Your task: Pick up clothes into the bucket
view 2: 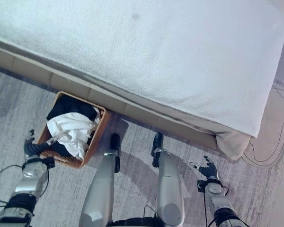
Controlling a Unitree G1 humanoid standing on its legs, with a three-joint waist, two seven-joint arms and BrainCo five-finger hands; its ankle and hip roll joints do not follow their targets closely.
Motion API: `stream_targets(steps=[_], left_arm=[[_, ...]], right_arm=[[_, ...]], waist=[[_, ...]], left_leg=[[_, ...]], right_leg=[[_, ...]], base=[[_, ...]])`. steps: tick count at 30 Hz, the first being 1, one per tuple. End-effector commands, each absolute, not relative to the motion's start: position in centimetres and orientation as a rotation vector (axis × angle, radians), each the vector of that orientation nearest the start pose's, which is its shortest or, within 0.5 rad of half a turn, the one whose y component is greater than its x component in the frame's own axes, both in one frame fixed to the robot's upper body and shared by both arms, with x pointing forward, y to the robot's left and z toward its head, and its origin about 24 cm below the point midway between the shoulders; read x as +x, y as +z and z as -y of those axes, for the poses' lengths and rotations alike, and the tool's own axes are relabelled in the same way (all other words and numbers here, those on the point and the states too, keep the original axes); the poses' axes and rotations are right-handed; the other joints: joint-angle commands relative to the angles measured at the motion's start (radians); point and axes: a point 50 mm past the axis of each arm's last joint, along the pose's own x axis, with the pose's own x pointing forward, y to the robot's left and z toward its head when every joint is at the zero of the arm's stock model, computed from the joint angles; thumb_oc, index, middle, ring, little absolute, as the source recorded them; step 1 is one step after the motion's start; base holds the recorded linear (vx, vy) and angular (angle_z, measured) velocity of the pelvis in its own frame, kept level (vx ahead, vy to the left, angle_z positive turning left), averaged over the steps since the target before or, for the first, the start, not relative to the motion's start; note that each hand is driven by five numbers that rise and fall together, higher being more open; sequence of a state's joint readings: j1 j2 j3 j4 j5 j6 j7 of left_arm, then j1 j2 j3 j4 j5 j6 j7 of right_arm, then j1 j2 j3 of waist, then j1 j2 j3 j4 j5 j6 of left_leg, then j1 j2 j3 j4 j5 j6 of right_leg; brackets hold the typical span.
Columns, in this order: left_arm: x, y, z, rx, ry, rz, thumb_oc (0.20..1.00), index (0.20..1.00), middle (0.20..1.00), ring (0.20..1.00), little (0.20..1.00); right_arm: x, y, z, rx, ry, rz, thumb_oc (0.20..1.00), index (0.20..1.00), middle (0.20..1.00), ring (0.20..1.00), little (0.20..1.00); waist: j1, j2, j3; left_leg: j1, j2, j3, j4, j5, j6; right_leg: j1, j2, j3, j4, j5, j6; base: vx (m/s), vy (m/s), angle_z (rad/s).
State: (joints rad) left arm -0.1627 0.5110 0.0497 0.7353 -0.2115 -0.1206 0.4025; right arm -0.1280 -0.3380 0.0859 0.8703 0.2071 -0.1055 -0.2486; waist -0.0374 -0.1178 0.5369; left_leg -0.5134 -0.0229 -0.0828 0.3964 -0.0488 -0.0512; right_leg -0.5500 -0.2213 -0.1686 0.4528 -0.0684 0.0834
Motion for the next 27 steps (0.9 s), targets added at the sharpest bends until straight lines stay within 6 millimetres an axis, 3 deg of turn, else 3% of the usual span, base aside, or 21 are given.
stream_targets(steps=[1, 3, 4, 10, 15, 18, 22, 27], left_arm=[[22.8, -2.2, -33.4, 0.294, 0.662, -0.37, 1.0, 1.0, 1.0, 1.0, 1.0], [22.1, -3.4, -32.6, 0.24, 0.645, -0.404, 1.0, 1.0, 1.0, 1.0, 1.0], [21.1, -4.6, -32.1, 0.187, 0.633, -0.442, 1.0, 1.0, 1.0, 1.0, 1.0], [17.9, -8.0, -30.1, 0.049, 0.605, -0.568, 1.0, 1.0, 1.0, 1.0, 1.0], [15.1, -11.0, -28.0, 0.021, 0.528, -0.731, 1.0, 1.0, 1.0, 1.0, 1.0], [14.4, -12.0, -26.6, 0.034, 0.448, -0.795, 1.0, 1.0, 1.0, 1.0, 1.0], [13.7, -12.8, -25.5, 0.046, 0.373, -0.847, 1.0, 1.0, 1.0, 1.0, 1.0], [11.0, -14.9, -23.6, 0.013, 0.318, -0.999, 1.0, 1.0, 1.0, 1.0, 1.0]], right_arm=[[20.2, -7.8, 29.1, -0.311, -0.434, -0.637, 1.0, 1.0, 1.0, 1.0, 1.0], [20.0, -8.0, 29.1, -0.313, -0.433, -0.65, 1.0, 1.0, 1.0, 1.0, 1.0], [19.2, -8.6, 29.2, -0.32, -0.429, -0.69, 1.0, 1.0, 1.0, 1.0, 1.0], [16.7, -10.5, 28.6, -0.284, -0.408, -0.789, 1.0, 1.0, 1.0, 1.0, 1.0], [14.7, -11.9, 27.6, -0.229, -0.356, -0.866, 1.0, 1.0, 1.0, 1.0, 1.0], [14.0, -12.6, 27.1, -0.218, -0.314, -0.908, 1.0, 1.0, 1.0, 1.0, 1.0], [12.9, -13.3, 27.0, -0.2, -0.301, -0.975, 1.0, 1.0, 1.0, 1.0, 1.0], [12.0, -14.2, 25.9, -0.103, -0.296, -1.02, 1.0, 1.0, 1.0, 1.0, 1.0]], waist=[[-0.002, 0.062, -0.017], [-0.005, 0.071, -0.032], [-0.008, 0.08, -0.07], [-0.015, 0.101, -0.175], [-0.02, 0.121, -0.255], [-0.024, 0.124, -0.297], [-0.024, 0.125, -0.329], [-0.013, 0.11, -0.368]], left_leg=[[0.041, -0.009, -0.004, -0.017, 0.003, -0.002], [0.12, -0.003, 0.006, -0.07, 0.014, -0.003], [0.172, 0.001, 0.012, -0.11, 0.019, -0.006], [0.309, 0.01, 0.036, -0.208, 0.027, -0.011], [0.398, 0.03, 0.054, -0.29, 0.047, -0.021], [0.438, 0.042, 0.063, -0.329, 0.058, -0.025], [0.461, 0.041, 0.068, -0.331, 0.05, -0.026], [0.485, 0.029, 0.058, -0.28, 0.011, -0.02]], right_leg=[[0.099, -0.032, 0.007, -0.054, 0.011, 0.052], [0.171, -0.023, 0.004, -0.102, 0.025, 0.058], [0.222, -0.014, 0.001, -0.139, 0.03, 0.062], [0.35, 0.021, -0.004, -0.242, 0.039, 0.067], [0.439, 0.05, -0.017, -0.323, 0.043, 0.066], [0.482, 0.061, -0.028, -0.358, 0.042, 0.062], [0.519, 0.065, -0.03, -0.399, 0.05, 0.061], [0.582, 0.074, -0.015, -0.426, 0.037, 0.048]], base=[[0.05, 0.003, -0.07], [0.13, 0.0, -0.14], [0.2, -0.011, -0.13], [0.13, -0.026, -0.14], [0.1, -0.037, -0.12], [0.08, -0.05, -0.04], [0.06, -0.028, 0.0], [0.09, -0.043, -0.01]])
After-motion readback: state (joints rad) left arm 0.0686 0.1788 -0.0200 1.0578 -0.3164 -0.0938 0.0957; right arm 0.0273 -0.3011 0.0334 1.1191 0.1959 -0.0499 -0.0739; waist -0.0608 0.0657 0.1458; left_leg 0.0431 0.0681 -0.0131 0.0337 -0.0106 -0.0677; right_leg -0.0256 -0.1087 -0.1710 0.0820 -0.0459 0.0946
